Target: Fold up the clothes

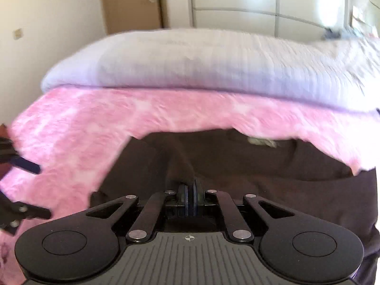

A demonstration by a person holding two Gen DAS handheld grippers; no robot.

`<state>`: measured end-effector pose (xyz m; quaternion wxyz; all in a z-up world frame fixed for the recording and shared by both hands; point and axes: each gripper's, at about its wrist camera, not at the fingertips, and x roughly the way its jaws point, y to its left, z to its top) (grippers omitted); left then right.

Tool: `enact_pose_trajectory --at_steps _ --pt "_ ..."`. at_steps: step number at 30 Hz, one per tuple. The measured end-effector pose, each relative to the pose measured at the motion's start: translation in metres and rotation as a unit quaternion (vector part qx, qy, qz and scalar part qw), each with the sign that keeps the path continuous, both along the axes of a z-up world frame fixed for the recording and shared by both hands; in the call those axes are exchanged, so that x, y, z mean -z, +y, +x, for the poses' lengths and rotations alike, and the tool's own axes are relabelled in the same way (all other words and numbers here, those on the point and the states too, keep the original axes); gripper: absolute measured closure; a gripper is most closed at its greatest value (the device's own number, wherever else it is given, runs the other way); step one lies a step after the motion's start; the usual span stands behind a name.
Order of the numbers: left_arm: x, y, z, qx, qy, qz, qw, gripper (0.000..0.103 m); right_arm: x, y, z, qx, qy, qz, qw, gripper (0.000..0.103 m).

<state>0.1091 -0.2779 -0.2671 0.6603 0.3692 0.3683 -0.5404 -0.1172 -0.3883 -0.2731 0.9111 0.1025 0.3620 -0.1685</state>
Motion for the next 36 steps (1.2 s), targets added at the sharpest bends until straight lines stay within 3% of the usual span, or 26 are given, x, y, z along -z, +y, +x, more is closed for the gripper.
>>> enact_pose_trajectory --at_steps 2,5,10,17,19,21,24,27,33,34,36 --pt "0.000 -0.005 0.009 -0.017 0.022 -0.006 0.9996 0.025 0.010 0.012 0.005 -0.035 0.024 0.004 0.999 0.100" --pt "0.003 -0.016 0.021 -0.037 0.062 -0.011 0.9974 0.025 0.046 0.022 0.012 -0.071 0.116 0.029 0.990 0.093" --pt "0.026 -0.057 0.031 -0.053 0.135 0.000 0.9895 0.030 0.048 0.027 0.000 -0.063 0.123 0.013 0.990 0.065" --pt "0.057 -0.113 0.044 -0.074 0.233 0.017 0.9696 0.035 0.044 0.030 -0.036 -0.050 0.132 0.018 0.990 0.059" --pt "0.067 -0.121 0.042 -0.075 0.233 0.034 0.9689 0.035 0.046 0.030 -0.049 -0.039 0.138 0.022 0.989 0.057" --pt "0.076 -0.126 0.040 -0.079 0.235 0.051 0.9676 0.050 0.050 0.027 -0.063 -0.023 0.145 0.030 0.989 0.056" --pt "0.068 -0.120 0.047 -0.103 0.256 0.048 0.9601 0.057 0.055 0.018 -0.083 0.001 0.155 0.046 0.987 0.055" --pt "0.059 -0.110 0.063 -0.142 0.303 0.030 0.9420 0.055 0.053 0.012 -0.096 0.015 0.155 0.049 0.987 0.055" --pt "0.069 -0.124 0.064 -0.137 0.288 0.041 0.9467 0.056 0.044 -0.002 -0.101 0.031 0.135 0.033 0.990 0.054" --pt "0.070 -0.127 0.064 -0.137 0.286 0.043 0.9475 0.059 0.040 -0.001 -0.098 0.030 0.122 0.028 0.992 0.054" --pt "0.073 -0.132 0.065 -0.135 0.281 0.047 0.9490 0.077 0.033 0.004 -0.086 0.013 0.097 0.019 0.995 0.054"
